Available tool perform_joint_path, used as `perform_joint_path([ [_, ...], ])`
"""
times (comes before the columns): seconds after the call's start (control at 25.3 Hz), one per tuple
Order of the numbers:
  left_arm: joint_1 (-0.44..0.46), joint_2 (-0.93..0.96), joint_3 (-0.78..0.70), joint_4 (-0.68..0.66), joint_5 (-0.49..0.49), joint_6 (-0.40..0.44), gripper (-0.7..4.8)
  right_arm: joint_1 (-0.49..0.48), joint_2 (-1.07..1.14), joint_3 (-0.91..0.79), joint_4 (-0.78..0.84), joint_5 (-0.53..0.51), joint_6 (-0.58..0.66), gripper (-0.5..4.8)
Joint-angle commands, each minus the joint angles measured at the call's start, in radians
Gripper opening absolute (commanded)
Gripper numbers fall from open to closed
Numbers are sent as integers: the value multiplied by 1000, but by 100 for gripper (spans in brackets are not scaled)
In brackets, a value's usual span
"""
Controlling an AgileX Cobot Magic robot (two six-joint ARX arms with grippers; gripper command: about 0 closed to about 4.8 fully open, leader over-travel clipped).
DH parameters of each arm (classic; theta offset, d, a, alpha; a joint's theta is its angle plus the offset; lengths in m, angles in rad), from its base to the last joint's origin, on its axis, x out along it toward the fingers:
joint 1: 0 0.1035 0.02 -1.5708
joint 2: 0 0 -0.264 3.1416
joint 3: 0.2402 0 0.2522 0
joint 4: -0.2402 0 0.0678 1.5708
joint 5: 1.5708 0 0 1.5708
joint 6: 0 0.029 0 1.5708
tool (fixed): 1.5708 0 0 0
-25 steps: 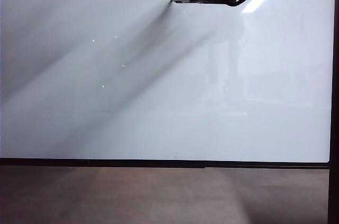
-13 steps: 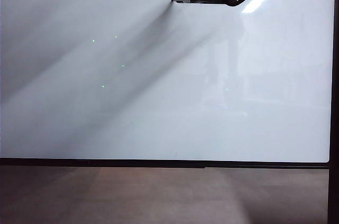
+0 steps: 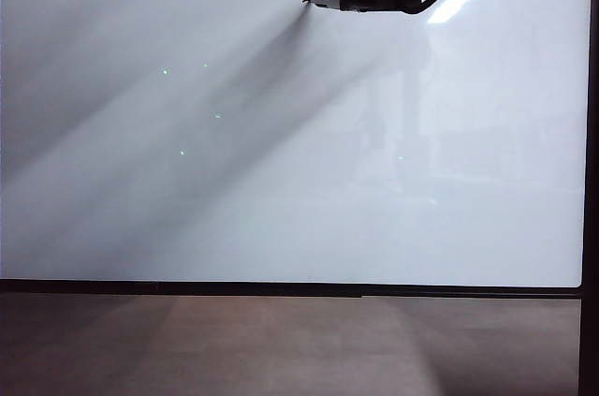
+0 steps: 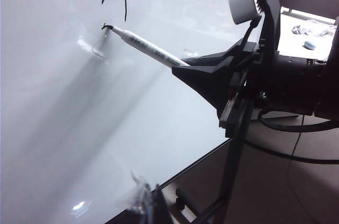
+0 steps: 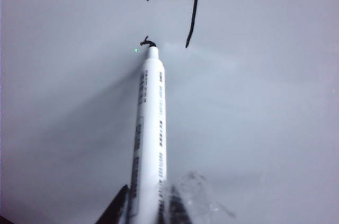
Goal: Reach to the right to find the marker pen, pick it up, and write the number 3 on the whiteboard.
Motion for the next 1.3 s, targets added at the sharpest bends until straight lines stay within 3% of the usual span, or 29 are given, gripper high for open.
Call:
perform_joint_path([
  [0.04, 1, -3, 4, 9, 5, 4, -5, -3, -5, 3, 0, 42, 12, 49],
  [1.3, 1, -3, 4, 8, 5, 4, -5, -3, -22, 3, -47, 132, 13, 49],
])
